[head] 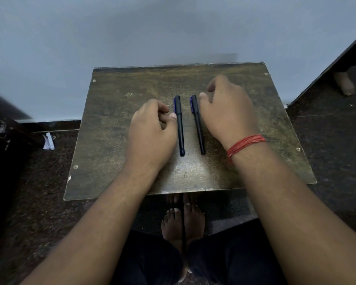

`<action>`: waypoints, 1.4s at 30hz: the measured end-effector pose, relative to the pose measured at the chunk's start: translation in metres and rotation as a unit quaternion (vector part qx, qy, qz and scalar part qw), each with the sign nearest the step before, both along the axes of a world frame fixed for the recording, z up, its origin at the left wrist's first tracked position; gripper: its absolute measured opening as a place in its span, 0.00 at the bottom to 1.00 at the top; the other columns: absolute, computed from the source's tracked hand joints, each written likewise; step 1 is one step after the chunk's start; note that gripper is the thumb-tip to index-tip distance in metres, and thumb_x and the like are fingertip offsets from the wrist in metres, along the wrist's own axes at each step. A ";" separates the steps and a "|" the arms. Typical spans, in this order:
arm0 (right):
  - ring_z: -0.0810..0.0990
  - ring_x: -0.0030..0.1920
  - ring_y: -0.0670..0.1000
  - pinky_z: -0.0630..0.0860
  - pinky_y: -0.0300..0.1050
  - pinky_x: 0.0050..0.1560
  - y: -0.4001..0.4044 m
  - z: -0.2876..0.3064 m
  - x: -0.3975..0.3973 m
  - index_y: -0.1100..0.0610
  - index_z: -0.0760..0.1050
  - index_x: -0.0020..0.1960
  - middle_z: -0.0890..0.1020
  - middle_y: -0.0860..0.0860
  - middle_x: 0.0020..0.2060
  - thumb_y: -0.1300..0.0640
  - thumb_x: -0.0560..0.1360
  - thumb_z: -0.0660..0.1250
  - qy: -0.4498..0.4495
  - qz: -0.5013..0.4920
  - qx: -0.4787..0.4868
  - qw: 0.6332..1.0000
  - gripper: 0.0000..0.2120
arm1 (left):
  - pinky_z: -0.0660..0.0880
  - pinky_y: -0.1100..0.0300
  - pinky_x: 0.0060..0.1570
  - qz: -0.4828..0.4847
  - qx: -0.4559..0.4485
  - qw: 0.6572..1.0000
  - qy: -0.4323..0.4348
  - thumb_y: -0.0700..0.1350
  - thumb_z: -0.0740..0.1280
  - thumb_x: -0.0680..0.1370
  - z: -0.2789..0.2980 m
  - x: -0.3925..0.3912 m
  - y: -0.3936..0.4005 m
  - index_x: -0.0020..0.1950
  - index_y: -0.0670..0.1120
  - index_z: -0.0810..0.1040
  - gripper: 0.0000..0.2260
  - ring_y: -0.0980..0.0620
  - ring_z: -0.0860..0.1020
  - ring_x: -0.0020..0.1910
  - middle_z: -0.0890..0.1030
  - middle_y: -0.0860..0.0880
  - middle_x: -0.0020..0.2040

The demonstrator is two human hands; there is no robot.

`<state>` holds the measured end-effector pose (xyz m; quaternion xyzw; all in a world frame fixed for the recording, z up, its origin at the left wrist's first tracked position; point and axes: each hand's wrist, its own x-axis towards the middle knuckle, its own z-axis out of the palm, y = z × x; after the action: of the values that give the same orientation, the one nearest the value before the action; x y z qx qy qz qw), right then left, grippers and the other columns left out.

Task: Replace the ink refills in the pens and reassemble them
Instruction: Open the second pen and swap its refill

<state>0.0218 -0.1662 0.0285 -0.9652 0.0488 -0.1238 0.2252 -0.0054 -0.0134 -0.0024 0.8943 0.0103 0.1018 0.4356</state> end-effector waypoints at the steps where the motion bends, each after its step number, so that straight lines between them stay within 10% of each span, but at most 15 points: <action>1: 0.78 0.53 0.57 0.76 0.52 0.51 -0.003 0.001 0.000 0.56 0.74 0.57 0.80 0.50 0.46 0.50 0.80 0.61 -0.008 -0.013 0.023 1.000 0.11 | 0.77 0.46 0.49 -0.008 0.021 1.000 0.000 0.50 0.66 0.79 0.000 -0.001 -0.001 0.50 0.51 0.75 0.04 0.49 0.77 0.46 0.76 0.57 0.42; 9: 0.79 0.50 0.51 0.79 0.51 0.50 -0.014 -0.002 0.002 0.52 0.75 0.56 0.81 0.47 0.46 0.49 0.79 0.63 -0.027 -0.049 0.091 0.994 0.09 | 0.60 0.51 0.55 -0.013 0.167 0.985 0.037 0.56 0.68 0.79 0.001 -0.006 -0.009 0.52 0.53 0.71 0.10 0.51 0.74 0.53 0.77 0.55 0.49; 28: 0.79 0.47 0.49 0.77 0.46 0.48 -0.009 -0.001 -0.002 0.51 0.75 0.55 0.79 0.44 0.42 0.51 0.78 0.65 -0.036 0.003 0.109 0.993 0.08 | 0.65 0.46 0.59 0.000 0.221 0.973 0.069 0.52 0.64 0.80 0.005 0.001 -0.001 0.49 0.49 0.74 0.07 0.50 0.76 0.40 0.77 0.55 0.38; 38: 0.79 0.48 0.49 0.79 0.51 0.49 -0.004 -0.004 -0.002 0.51 0.77 0.52 0.79 0.42 0.40 0.49 0.78 0.64 -0.045 0.012 0.154 0.987 0.07 | 0.74 0.44 0.57 0.008 0.076 0.997 0.004 0.52 0.68 0.79 0.005 0.003 0.003 0.44 0.51 0.73 0.07 0.58 0.75 0.35 0.76 0.56 0.35; 42: 0.78 0.40 0.44 0.75 0.40 0.42 0.003 -0.003 -0.003 0.52 0.76 0.52 0.79 0.45 0.38 0.44 0.79 0.65 -0.040 0.024 0.237 0.970 0.11 | 0.68 0.65 0.39 -0.071 0.028 0.997 -0.010 0.49 0.70 0.79 0.007 -0.001 -0.003 0.47 0.51 0.75 0.06 0.61 0.72 0.34 0.77 0.55 0.41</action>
<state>0.0185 -0.1627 0.0251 -0.8794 0.0447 -0.1418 0.4524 -0.0069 -0.0163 0.0045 0.9035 -0.0609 0.0797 0.4166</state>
